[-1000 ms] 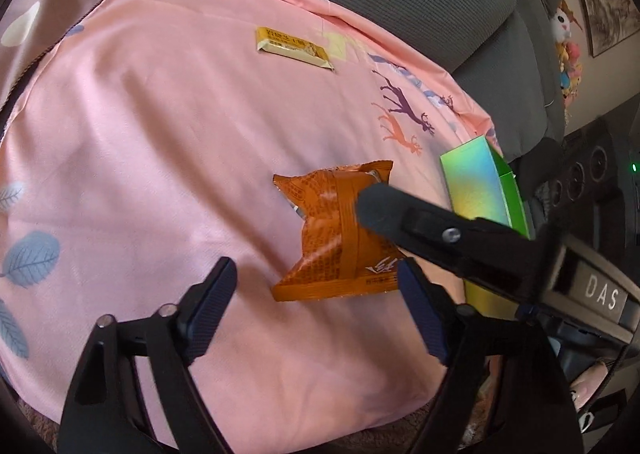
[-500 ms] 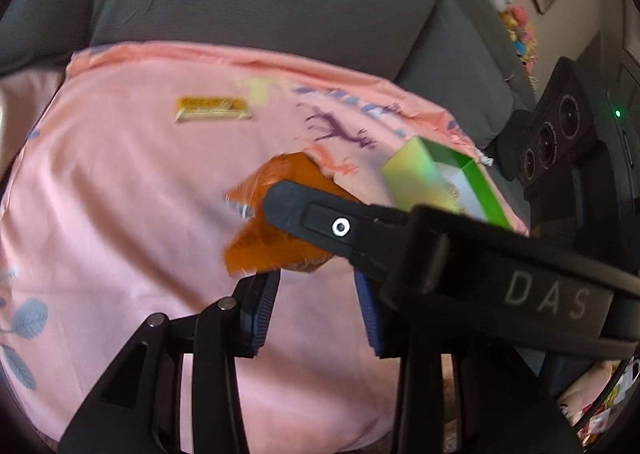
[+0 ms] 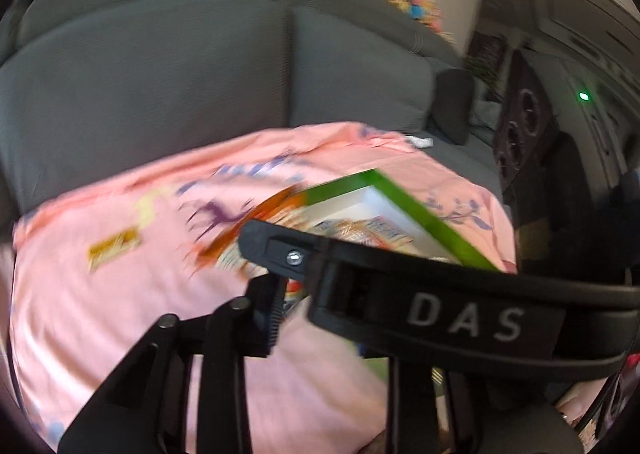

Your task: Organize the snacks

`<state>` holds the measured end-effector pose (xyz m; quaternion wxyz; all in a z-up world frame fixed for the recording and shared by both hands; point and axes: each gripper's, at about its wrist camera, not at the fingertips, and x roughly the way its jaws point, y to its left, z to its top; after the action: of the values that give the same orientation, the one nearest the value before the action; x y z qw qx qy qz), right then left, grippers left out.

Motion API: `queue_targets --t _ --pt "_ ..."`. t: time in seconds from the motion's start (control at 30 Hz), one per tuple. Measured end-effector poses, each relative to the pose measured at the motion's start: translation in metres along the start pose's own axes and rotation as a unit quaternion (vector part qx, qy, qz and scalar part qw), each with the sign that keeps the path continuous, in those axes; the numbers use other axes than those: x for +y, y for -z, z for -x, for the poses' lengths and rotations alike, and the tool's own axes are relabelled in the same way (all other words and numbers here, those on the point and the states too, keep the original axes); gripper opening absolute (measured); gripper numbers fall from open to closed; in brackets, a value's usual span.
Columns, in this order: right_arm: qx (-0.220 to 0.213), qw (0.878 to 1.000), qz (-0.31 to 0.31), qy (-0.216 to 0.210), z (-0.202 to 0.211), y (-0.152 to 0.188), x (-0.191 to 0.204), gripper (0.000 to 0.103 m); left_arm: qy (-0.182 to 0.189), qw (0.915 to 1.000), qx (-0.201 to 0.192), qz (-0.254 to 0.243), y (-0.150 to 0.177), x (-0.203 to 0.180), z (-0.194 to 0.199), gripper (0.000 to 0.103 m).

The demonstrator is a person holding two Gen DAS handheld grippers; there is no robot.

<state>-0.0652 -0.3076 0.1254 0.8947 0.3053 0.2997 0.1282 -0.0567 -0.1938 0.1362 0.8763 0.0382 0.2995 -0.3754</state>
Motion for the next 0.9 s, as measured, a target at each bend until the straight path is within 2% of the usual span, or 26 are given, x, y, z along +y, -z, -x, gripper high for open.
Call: queue_targets --t 0.1,0.2,0.27,0.37,0.4,0.43,0.47,0.53,0.6,0.63,0.77,0.87,0.9 --pt "-0.041 0.999 -0.022 -0.002 0.027 -0.007 -0.016 0.047 0.026 0.9984 -0.014 -0.049 -0.011 -0.03 -0.008 0.016" --pt "-0.079 0.996 -0.047 0.016 0.054 -0.009 -0.036 0.047 0.066 0.9957 -0.014 -0.065 -0.017 -0.049 -0.023 0.016" --pt "-0.088 0.994 -0.065 0.018 0.062 -0.01 -0.051 0.047 0.088 0.9947 0.0 -0.054 -0.019 -0.054 -0.036 0.02" --pt "-0.075 0.993 -0.096 0.011 0.061 -0.011 -0.071 0.047 0.105 0.9938 0.032 -0.019 -0.017 -0.057 -0.046 0.025" --pt "-0.07 0.993 -0.099 0.014 0.06 -0.011 -0.072 0.047 0.099 0.9943 0.038 -0.016 -0.016 -0.055 -0.048 0.036" --pt "-0.064 0.993 -0.099 0.019 0.057 -0.011 -0.072 0.047 0.076 0.996 0.043 -0.016 -0.014 -0.051 -0.048 0.049" --pt "-0.055 0.993 -0.1 0.022 0.053 -0.011 -0.071 0.047 0.036 0.9983 0.043 -0.014 -0.011 -0.043 -0.045 0.055" --pt "-0.048 0.994 -0.1 0.014 0.049 -0.011 -0.069 0.046 -0.033 0.9989 0.034 -0.004 -0.006 -0.024 -0.037 0.077" --pt "-0.038 0.995 -0.094 0.022 0.045 -0.01 -0.066 0.047 -0.071 0.9965 0.032 0.029 0.0 0.003 -0.032 0.081" --pt "-0.033 0.995 -0.089 0.029 0.044 -0.009 -0.065 0.049 -0.079 0.9944 0.038 0.058 0.004 0.02 -0.031 0.081" --pt "-0.015 0.995 -0.086 0.048 0.036 -0.006 -0.06 0.051 -0.041 0.9843 0.097 0.141 0.031 0.061 -0.047 0.081" --pt "-0.013 0.995 -0.086 0.053 0.035 -0.005 -0.059 0.051 -0.009 0.9753 0.134 0.175 0.05 0.068 -0.068 0.081" --pt "-0.014 0.995 -0.086 0.056 0.036 -0.004 -0.059 0.051 0.006 0.973 0.136 0.186 0.053 0.067 -0.073 0.081"
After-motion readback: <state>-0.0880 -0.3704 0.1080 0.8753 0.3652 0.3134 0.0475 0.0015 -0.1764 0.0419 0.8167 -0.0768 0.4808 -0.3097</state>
